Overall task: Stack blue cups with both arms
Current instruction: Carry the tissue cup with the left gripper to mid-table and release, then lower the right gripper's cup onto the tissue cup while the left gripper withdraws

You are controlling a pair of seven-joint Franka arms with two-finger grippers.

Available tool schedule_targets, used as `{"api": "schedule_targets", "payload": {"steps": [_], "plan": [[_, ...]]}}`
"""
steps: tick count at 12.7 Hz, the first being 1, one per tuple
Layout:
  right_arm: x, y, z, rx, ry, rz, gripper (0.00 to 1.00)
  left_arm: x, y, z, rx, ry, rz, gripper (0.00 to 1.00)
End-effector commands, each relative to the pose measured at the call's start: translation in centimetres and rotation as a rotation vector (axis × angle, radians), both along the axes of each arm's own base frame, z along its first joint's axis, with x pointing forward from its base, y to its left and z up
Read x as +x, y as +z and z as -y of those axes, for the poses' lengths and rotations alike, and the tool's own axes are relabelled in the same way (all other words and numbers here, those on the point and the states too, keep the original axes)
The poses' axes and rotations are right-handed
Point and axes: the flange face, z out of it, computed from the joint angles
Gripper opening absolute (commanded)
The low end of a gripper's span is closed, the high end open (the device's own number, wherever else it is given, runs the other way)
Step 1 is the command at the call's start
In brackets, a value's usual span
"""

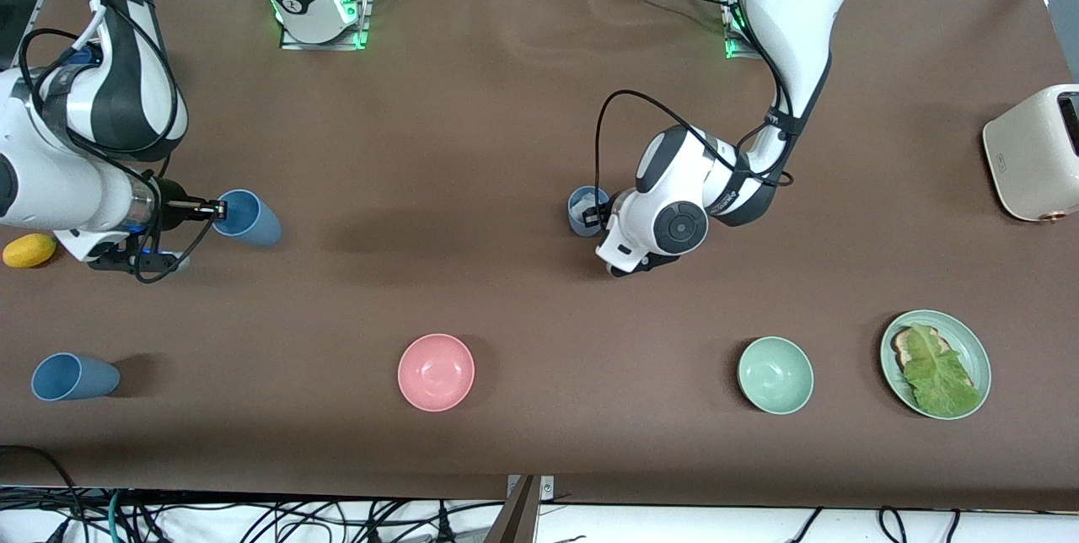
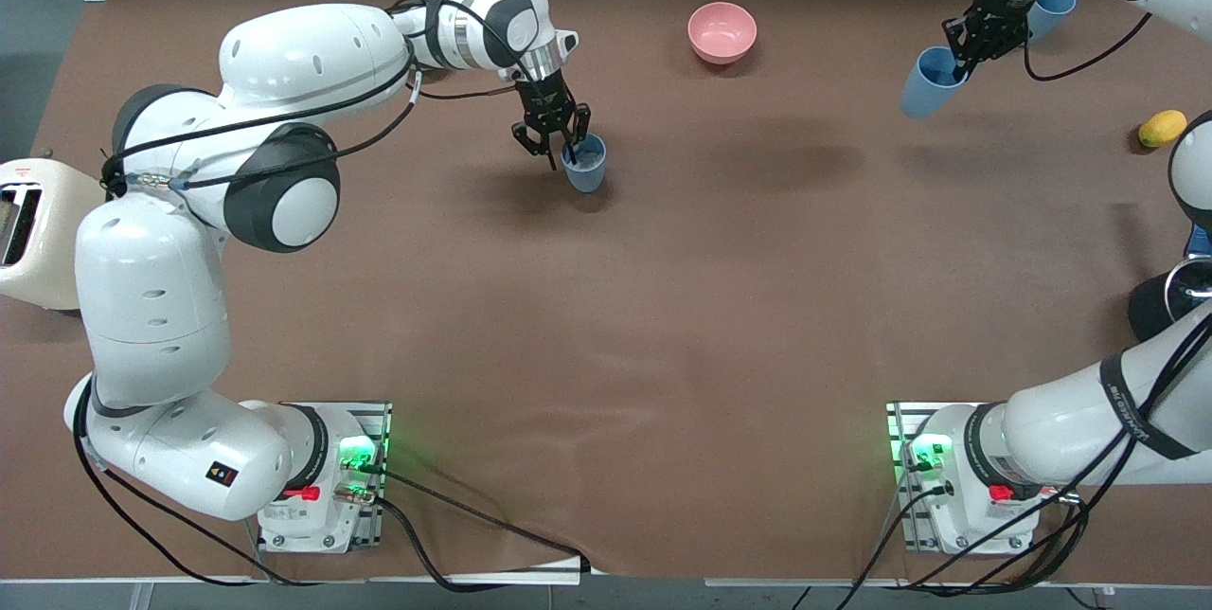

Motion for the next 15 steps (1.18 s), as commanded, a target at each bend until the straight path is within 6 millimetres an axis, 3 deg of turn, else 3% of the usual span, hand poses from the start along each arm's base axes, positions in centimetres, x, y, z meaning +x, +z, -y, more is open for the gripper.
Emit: {"api": "schedule_targets", "payload": {"steps": [1,3,5,7,9,11,13,15], "plan": [[1.0,1.2,-1.2,0.014,0.022,-0.007,0.0,2.2,3.5,-1.2,-0.013,-0.005,-0.046,1.0],[1.2,2.5,-4.5,0.017,0.047,0.007,0.0,4.2,6.7,-5.1,0.01,-0.009,-0.103,1.0],[1.2,3.2,-8.6,0.003,0.043,0.015,0.0,5.6,8.5,-9.0,0.082,-0.054,-0.099,1.0],[0.9,3.7,-13.6,-0.018,-0.006,0.026,0.0,7.2,10.0,-15.5,0.092,-0.099,-0.089,1.0],[0.0,3.7,-20.5,-0.013,-0.082,0.027,0.0,8.9,10.7,-23.4,0.091,-0.205,-0.06,1.0],[-0.3,4.7,-27.5,0.012,-0.157,0.041,0.0,9.7,11.6,-29.2,0.121,-0.228,-0.035,1.0],[-2.6,5.0,-35.0,0.026,-0.235,0.041,0.0,9.6,13.3,-31.1,0.155,-0.22,-0.014,1.0],[-5.4,4.7,-41.3,0.026,-0.321,0.067,0.0,8.5,15.9,-31.3,0.219,-0.248,0.017,1.0]]}}
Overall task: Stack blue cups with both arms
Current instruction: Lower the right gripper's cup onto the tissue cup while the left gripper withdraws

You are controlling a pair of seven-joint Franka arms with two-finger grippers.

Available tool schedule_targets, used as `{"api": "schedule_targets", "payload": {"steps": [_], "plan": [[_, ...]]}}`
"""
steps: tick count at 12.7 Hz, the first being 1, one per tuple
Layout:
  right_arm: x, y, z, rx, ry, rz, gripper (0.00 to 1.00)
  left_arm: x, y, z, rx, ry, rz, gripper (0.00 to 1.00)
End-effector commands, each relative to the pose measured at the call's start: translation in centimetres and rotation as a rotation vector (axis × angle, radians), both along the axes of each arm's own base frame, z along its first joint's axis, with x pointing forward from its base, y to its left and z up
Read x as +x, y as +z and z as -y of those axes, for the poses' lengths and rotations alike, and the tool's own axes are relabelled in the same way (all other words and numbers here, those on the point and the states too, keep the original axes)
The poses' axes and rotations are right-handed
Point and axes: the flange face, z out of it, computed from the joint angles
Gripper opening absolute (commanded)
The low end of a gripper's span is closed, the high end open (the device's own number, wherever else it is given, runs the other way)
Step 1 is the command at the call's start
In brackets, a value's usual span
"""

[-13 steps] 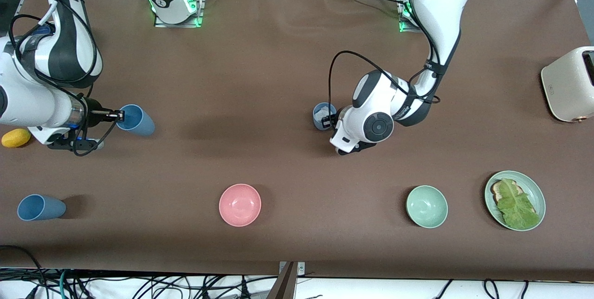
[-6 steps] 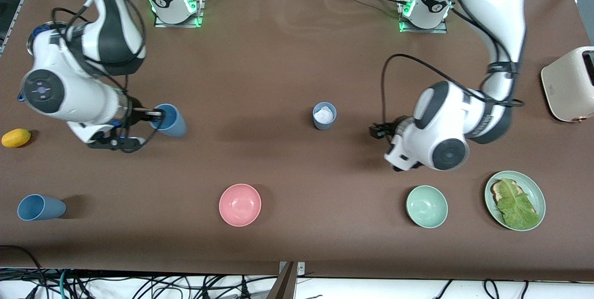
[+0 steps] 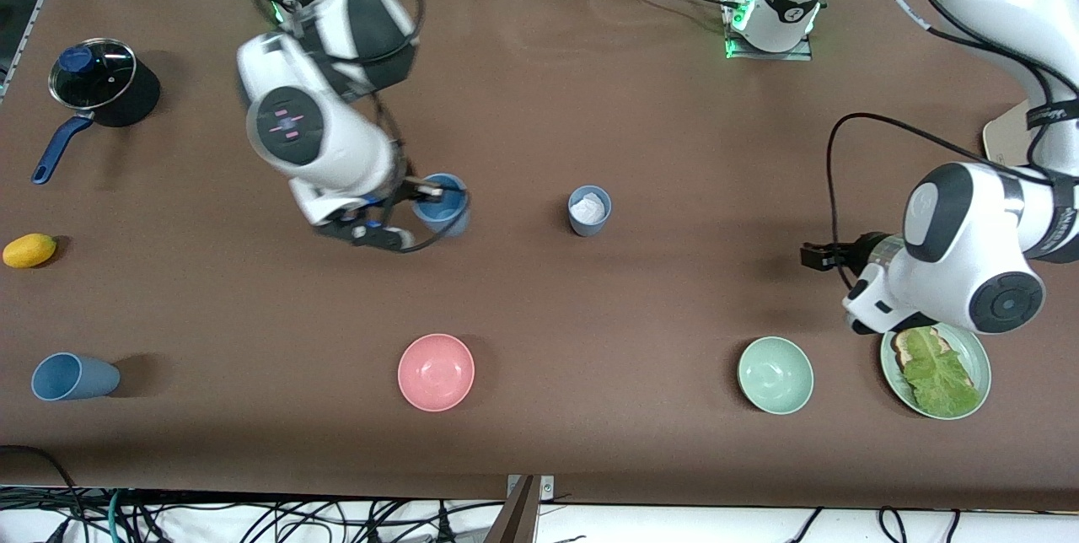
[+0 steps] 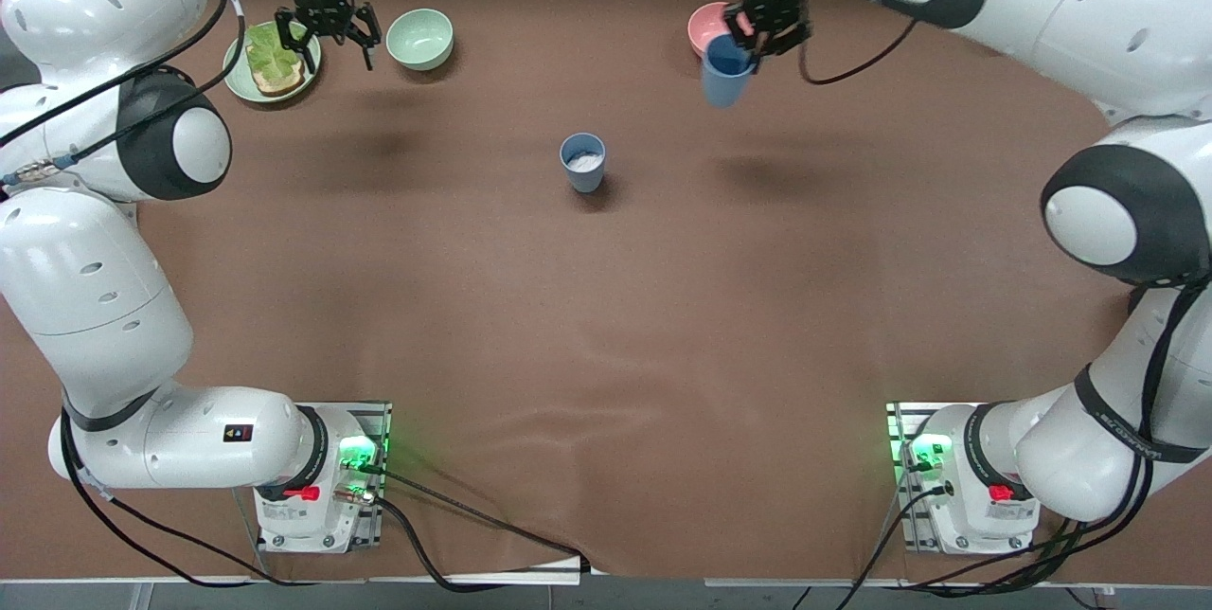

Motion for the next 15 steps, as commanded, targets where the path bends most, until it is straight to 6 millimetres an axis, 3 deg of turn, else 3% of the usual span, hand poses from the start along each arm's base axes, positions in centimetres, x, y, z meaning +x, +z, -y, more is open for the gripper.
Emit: {"api": "schedule_targets", "payload": {"steps": [1,4,5,6,7,9,11,15], "plan": [[-2.3,-0.2,-7.0,0.017,-0.13,0.037,0.0,-2.3,3.1,0.7,0.044,-0.051,0.033,1.0],[-5.3,-1.2,-13.1,0.067,-0.26,0.07,0.0,-5.6,2.3,-1.9,-0.025,-0.07,0.12,0.99],[-5.8,-1.5,-14.2,0.079,-0.294,0.081,0.0,-6.8,2.7,-3.4,-0.07,-0.067,0.171,0.97],[-5.7,-1.8,-14.7,0.094,-0.335,0.09,0.0,-7.8,3.0,-3.4,-0.098,-0.109,0.217,0.97],[-6.4,-2.0,-15.8,0.109,-0.365,0.098,0.0,-8.9,3.5,-3.1,-0.098,-0.113,0.202,0.97],[-7.2,-3.1,-17.4,0.12,-0.414,0.103,0.0,-11.4,7.7,2.0,-0.08,-0.15,0.208,0.93],[-7.8,-4.0,-18.3,0.12,-0.422,0.101,0.0,-10.9,9.4,2.5,-0.084,-0.142,0.242,0.99],[-8.1,-5.7,-18.9,0.116,-0.436,0.091,0.0,-10.8,11.5,1.2,-0.064,-0.134,0.276,1.0]]}}
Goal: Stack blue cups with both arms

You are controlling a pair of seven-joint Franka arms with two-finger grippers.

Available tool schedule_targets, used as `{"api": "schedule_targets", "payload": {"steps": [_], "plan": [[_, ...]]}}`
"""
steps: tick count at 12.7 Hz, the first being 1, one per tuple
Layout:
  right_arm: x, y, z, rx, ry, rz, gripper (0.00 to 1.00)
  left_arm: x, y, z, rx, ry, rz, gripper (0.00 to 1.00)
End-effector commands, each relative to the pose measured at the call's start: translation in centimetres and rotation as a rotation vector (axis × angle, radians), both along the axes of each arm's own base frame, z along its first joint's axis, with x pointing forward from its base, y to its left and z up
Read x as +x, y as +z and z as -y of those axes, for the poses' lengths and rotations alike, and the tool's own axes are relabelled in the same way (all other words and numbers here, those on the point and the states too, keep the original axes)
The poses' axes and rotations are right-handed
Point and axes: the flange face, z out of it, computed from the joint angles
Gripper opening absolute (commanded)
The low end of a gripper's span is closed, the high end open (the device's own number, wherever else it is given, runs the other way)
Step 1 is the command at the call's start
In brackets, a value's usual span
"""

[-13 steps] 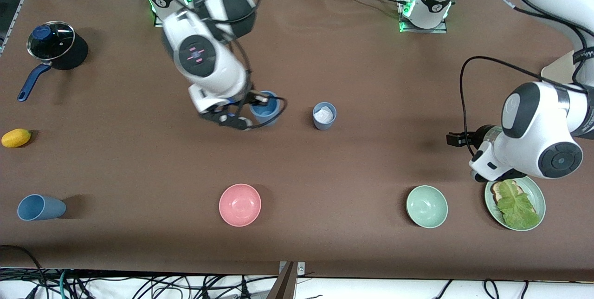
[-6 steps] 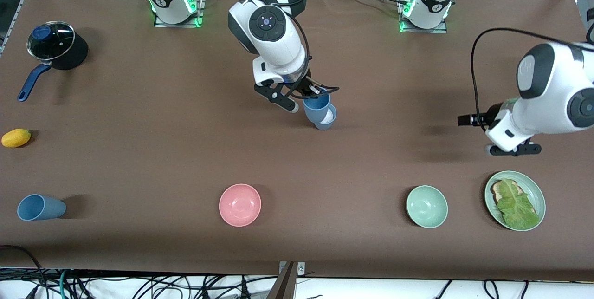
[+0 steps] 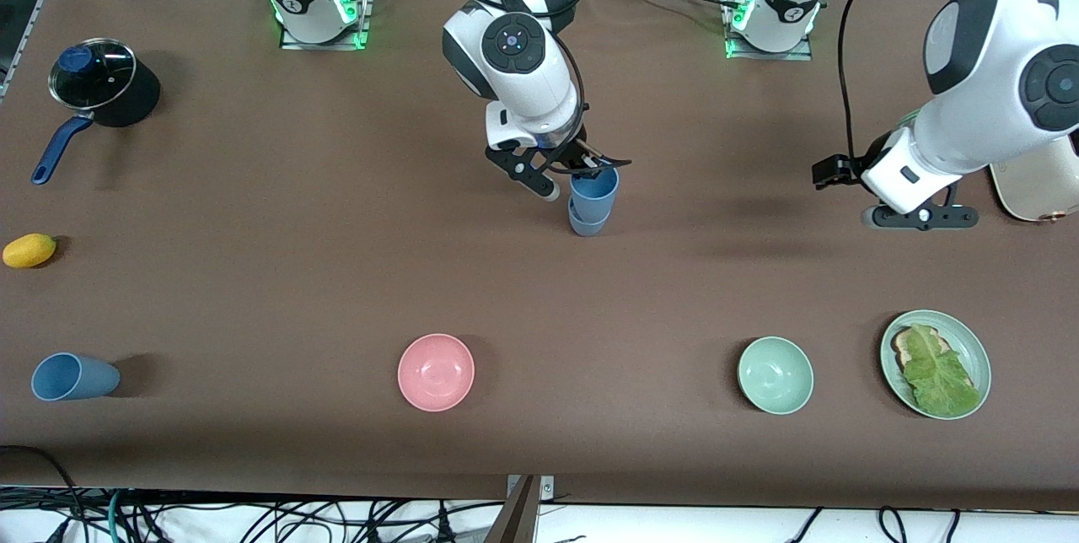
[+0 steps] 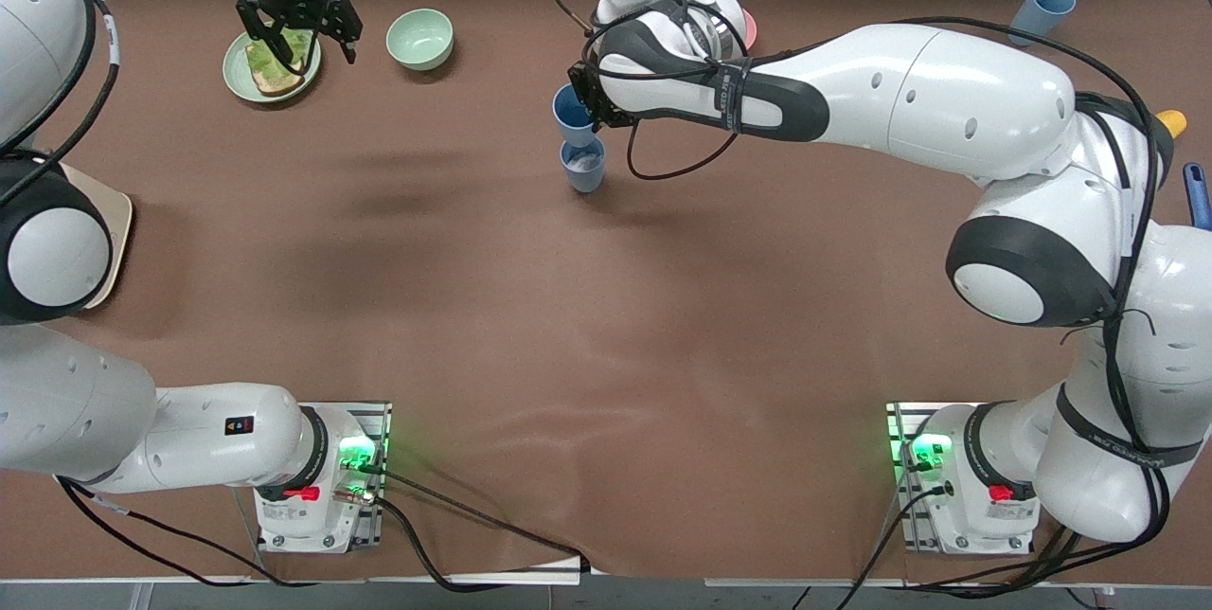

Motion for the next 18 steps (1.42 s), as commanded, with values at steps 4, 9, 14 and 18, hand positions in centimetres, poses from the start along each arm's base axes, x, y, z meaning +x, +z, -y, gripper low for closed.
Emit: {"api": "schedule_targets", "payload": {"steps": [4,9,14,18], "plan": [[0.2,-1.7,-0.8,0.003,-0.014,-0.013,0.0,1.3,5.3,-0.9,0.02,0.016,0.046,1.0],[0.2,-2.7,-0.8,-0.009,-0.014,-0.023,0.0,1.2,10.8,-0.4,0.015,0.015,0.048,1.0],[0.2,-2.0,-0.6,-0.017,0.003,-0.017,0.9,1.6,9.6,-1.7,-0.018,0.042,0.023,1.0],[1.6,1.4,3.6,-0.131,0.168,-0.021,1.0,1.9,8.9,-1.4,-0.035,-0.002,0.011,1.0]]}}
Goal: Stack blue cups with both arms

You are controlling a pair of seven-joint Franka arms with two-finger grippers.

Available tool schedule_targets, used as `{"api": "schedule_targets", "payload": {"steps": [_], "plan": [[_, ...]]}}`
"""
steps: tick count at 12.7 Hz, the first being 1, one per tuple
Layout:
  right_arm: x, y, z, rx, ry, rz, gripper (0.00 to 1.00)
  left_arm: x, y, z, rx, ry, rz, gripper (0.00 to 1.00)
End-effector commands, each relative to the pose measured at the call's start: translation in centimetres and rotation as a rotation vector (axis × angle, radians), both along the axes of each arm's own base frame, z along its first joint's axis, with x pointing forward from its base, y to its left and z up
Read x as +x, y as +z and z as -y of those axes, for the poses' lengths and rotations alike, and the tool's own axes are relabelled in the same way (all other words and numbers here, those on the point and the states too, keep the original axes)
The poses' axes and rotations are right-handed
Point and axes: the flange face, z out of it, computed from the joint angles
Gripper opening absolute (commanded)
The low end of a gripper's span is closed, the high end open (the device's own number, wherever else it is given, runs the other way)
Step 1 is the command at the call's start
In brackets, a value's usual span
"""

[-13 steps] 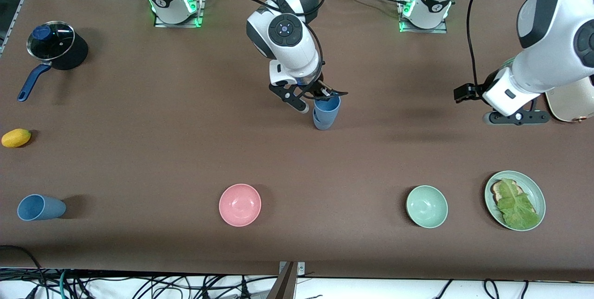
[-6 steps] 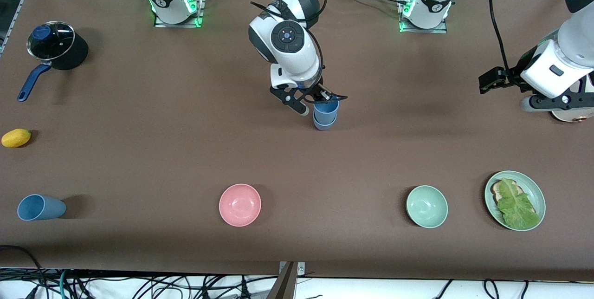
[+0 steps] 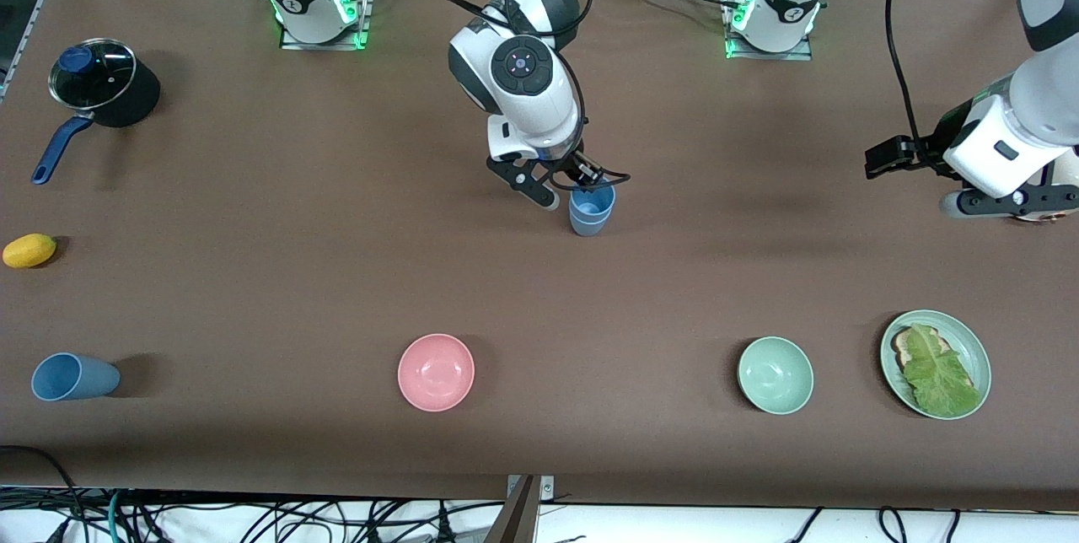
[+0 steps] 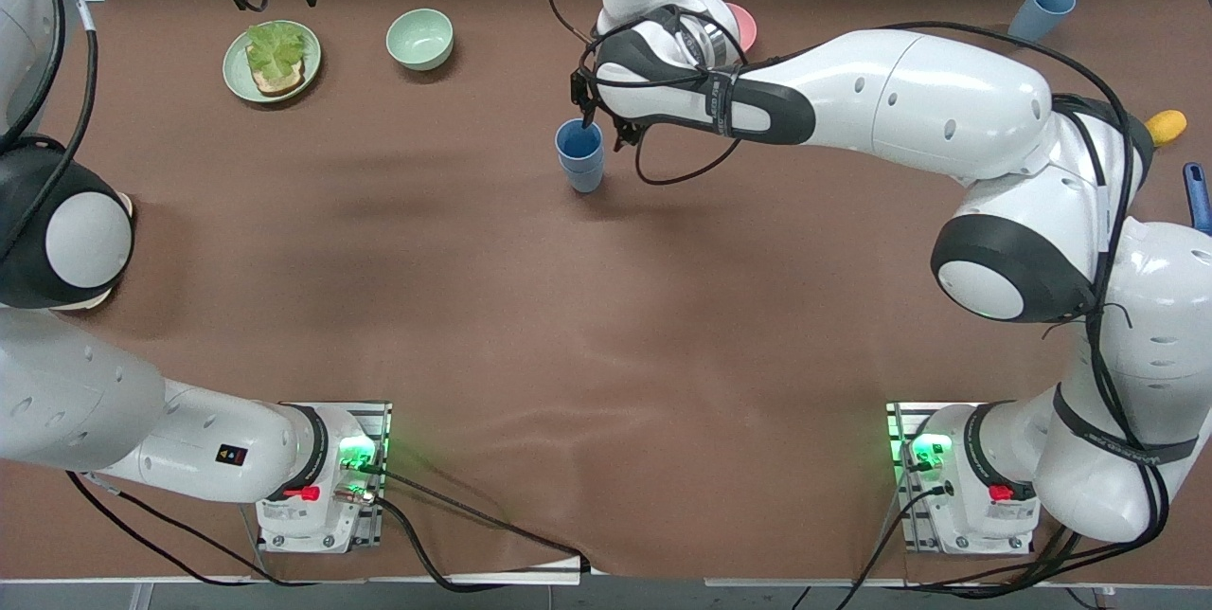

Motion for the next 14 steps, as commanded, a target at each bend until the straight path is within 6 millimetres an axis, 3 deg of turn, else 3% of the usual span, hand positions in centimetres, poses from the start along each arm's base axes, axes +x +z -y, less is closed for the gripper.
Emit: {"api": "schedule_targets", "payload": {"steps": [1,4,9,10,11,14], "plan": [[2.1,4.3,4.9,-0.072,0.144,-0.013,1.0,0.1,0.5,-0.6,-0.035,-0.064,-0.004,1.0],[6.2,8.3,14.4,-0.123,0.32,-0.063,1.0,0.1,0.1,-0.6,-0.034,-0.059,-0.013,1.0],[9.9,15.0,30.0,-0.136,0.359,-0.124,1.0,0.3,-0.7,-0.4,-0.045,0.019,-0.034,1.0],[10.2,15.7,32.8,-0.146,0.354,-0.148,1.0,0.4,-0.8,-0.7,-0.048,-0.002,-0.036,1.0],[10.4,16.5,34.1,-0.147,0.357,-0.125,1.0,0.4,-0.9,-1.3,-0.054,-0.062,-0.037,1.0],[8.8,20.0,42.3,-0.072,0.412,-0.092,1.0,0.4,-0.4,-1.8,-0.067,-0.142,-0.026,1.0]]}}
